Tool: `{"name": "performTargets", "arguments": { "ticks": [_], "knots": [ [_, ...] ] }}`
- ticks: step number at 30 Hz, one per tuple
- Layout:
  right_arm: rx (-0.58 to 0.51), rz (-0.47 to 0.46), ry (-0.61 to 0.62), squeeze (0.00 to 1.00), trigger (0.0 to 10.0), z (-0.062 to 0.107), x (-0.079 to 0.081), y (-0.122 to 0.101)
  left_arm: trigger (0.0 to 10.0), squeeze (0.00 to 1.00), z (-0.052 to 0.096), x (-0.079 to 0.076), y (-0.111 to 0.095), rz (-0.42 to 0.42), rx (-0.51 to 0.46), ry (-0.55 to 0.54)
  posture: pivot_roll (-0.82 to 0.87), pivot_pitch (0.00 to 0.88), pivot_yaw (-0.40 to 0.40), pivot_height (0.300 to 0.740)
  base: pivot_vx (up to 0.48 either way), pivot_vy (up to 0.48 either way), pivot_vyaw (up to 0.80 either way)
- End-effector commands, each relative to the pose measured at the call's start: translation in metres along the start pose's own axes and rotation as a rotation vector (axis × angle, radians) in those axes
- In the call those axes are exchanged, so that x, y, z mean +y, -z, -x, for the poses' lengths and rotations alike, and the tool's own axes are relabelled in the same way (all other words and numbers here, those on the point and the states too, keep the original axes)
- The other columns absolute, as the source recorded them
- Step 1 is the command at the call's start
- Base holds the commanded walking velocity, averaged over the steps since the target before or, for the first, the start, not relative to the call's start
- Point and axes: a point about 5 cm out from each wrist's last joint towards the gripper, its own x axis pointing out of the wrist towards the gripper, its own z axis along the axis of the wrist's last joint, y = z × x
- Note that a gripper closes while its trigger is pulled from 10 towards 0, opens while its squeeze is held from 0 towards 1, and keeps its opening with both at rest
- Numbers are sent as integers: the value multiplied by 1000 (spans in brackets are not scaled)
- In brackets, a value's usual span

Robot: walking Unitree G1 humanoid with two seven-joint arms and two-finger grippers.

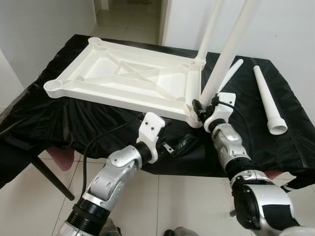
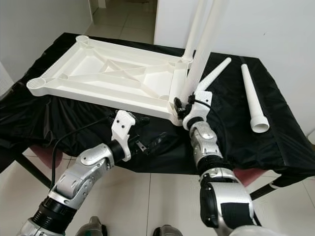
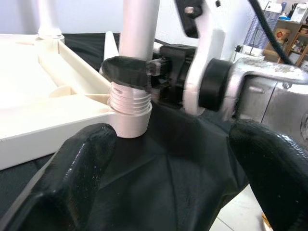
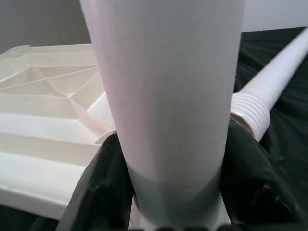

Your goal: Building children table

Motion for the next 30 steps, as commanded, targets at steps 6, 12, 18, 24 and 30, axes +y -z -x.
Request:
{"name": "performTargets", "arguments": {
  "ticks": [6, 12, 18, 24, 30],
  "knots": [
    [90, -20, 165, 0, 0, 8, 12, 19, 10000, 0, 0, -6, -3, 11, -8, 57, 81, 0, -58, 740, 0, 0, 0],
    [77, -28, 125, 0, 0, 11, 20, 18, 10000, 0, 0, -6, -3, 18, -10, 57, 76, 0, -62, 740, 0, 0, 0],
    [87, -12, 152, 0, 10000, 13, 10, 19, 10000, 0, 1, -5, -2, 18, -7, 53, 68, 0, -69, 740, 0, 0, 0],
    [78, 9, 184, 0, 10000, 13, 0, 15, 10000, 0, 0, -3, -2, 26, -11, 48, 60, 0, -73, 740, 0, 0, 0],
    [40, 5, 161, 1000, 10000, 15, -4, 7, 10000, 0, -2, -2, -4, 23, -17, 47, 57, 0, -80, 740, 0, 0, 0]
  ]
}}
